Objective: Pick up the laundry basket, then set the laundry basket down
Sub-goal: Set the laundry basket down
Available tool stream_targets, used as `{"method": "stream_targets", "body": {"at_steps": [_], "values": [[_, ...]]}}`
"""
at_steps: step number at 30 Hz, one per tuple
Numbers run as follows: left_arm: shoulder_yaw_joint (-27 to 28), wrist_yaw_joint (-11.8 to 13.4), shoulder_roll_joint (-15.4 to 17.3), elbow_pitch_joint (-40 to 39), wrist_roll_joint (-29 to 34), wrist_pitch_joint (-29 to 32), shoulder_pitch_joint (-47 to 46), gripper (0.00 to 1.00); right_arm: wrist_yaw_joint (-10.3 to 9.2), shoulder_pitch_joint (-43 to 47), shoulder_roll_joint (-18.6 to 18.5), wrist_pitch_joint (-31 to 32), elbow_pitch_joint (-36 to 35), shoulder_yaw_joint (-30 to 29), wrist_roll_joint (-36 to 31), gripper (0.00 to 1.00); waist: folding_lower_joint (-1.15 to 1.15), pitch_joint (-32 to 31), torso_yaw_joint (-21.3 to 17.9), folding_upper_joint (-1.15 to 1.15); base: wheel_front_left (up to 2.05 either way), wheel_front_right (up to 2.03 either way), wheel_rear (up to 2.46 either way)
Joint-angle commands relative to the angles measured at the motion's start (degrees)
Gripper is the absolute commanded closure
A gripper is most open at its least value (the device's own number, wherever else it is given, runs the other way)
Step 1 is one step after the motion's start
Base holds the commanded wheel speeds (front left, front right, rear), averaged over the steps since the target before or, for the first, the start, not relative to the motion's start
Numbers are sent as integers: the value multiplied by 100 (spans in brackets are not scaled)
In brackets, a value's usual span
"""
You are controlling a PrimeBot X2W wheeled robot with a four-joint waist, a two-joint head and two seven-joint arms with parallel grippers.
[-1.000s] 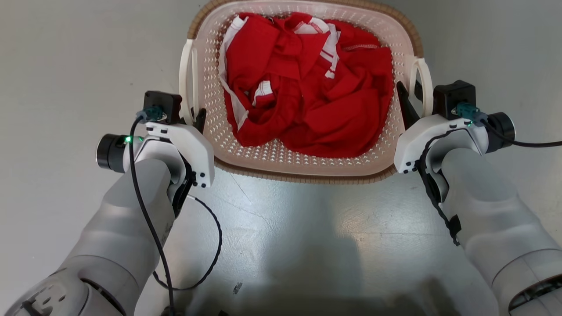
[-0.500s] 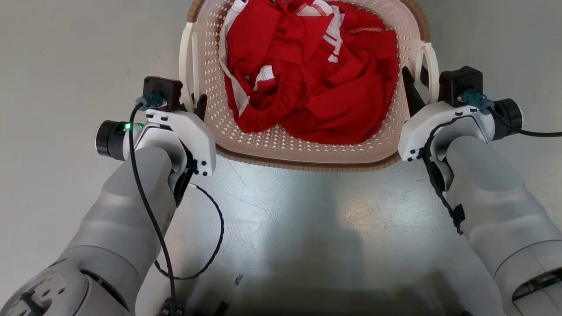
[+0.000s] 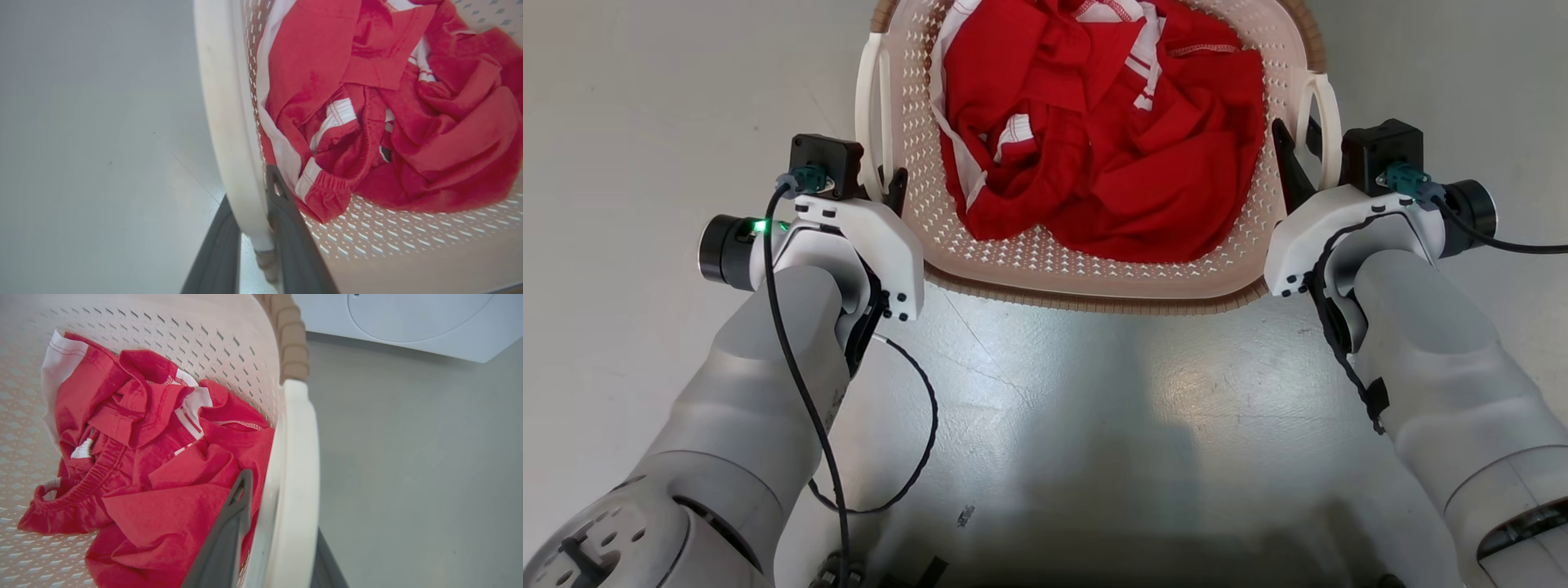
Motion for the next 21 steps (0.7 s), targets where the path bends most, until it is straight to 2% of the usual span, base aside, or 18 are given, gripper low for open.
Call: {"method": "stream_targets", "body": {"at_steps": [1,21], "values": [[51,96,451,134,78,-80,-98,100,19,290,-96,-71,-6,102,-64,100,0,7,-3,0,0,0,0],[-7,84,355,160,45,-110,-168,98,19,195,-96,-71,65,66,-50,100,0,182,-6,0,0,0,0]]}}
